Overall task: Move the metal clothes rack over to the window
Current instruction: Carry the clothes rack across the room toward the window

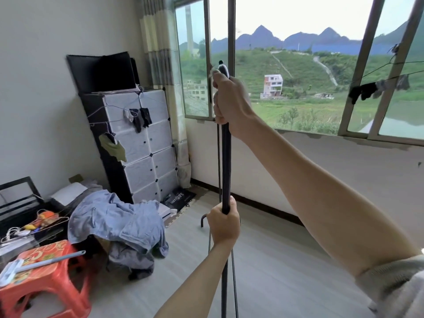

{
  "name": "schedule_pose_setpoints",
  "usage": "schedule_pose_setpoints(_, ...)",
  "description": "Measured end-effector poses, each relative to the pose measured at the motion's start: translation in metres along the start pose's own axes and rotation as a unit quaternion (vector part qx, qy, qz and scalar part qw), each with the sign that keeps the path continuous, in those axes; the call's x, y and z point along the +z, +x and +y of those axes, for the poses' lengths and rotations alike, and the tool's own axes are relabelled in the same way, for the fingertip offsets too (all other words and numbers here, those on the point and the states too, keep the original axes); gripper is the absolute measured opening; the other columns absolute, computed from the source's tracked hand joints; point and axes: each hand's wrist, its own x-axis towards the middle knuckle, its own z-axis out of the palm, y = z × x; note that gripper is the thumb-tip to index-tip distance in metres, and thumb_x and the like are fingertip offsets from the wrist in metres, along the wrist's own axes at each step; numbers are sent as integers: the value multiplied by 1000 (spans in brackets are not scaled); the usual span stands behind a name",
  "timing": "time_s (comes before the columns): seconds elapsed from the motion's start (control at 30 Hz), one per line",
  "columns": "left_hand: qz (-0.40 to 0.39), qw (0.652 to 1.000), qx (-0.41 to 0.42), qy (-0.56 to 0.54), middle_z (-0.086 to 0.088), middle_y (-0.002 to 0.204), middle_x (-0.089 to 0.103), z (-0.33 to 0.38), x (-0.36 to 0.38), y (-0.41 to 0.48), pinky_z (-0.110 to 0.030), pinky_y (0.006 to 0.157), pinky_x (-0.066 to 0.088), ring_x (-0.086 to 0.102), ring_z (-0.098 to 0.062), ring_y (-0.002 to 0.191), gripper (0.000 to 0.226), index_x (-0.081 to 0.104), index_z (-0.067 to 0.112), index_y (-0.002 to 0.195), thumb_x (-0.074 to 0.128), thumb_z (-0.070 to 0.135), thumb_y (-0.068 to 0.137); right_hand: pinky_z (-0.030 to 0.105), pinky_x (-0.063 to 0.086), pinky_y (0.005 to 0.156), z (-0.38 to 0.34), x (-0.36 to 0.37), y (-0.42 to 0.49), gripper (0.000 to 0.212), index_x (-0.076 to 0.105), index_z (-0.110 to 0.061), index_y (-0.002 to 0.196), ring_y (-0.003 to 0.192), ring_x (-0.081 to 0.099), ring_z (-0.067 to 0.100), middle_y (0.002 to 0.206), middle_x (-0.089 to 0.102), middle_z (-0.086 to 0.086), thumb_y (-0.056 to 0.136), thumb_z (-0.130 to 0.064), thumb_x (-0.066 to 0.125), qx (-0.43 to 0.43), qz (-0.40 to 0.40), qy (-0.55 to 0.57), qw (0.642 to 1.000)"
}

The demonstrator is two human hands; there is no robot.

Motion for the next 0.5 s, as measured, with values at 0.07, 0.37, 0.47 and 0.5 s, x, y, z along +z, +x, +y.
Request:
schedule_pose_setpoints(0.07, -5, 1000, -8, -3, 4, 39, 39, -4, 22, 6, -28, 45, 31, 37, -12, 39, 55, 41, 10, 47, 57, 28, 96, 20, 29, 35, 8, -17, 11, 22, 45, -9, 91, 40, 32, 14, 56, 36, 1, 103, -28, 46, 8, -15, 8, 1000)
schedule_pose_setpoints(0.37, -20, 1000, -16, -13, 0, 41, 39, -13, 132, 50, -31, 47, 33, 39, -16, 41, 54, 32, 16, 47, 53, 29, 95, 18, 25, 34, 45, -97, 91, 9, 56, -6, 87, 30, 27, 9, 38, 34, -9, 95, -10, 58, 27, -52, 24, 998)
schedule_pose_setpoints(0.47, -35, 999, -7, -20, 4, 39, 36, -18, 169, 70, -30, 46, 30, 36, -13, 40, 55, 31, 17, 46, 53, 30, 95, 18, 24, 32, 58, -122, 124, 14, 61, -1, 105, 29, 28, 8, 37, 35, -10, 96, -11, 58, 21, -31, 7, 999)
schedule_pose_setpoints(0.5, -40, 999, -2, -21, 5, 39, 35, -19, 180, 74, -29, 46, 29, 34, -12, 39, 56, 30, 18, 46, 53, 30, 95, 17, 24, 32, 62, -130, 133, 13, 61, -2, 105, 29, 28, 7, 37, 35, -10, 96, -11, 57, 19, -23, 1, 1000)
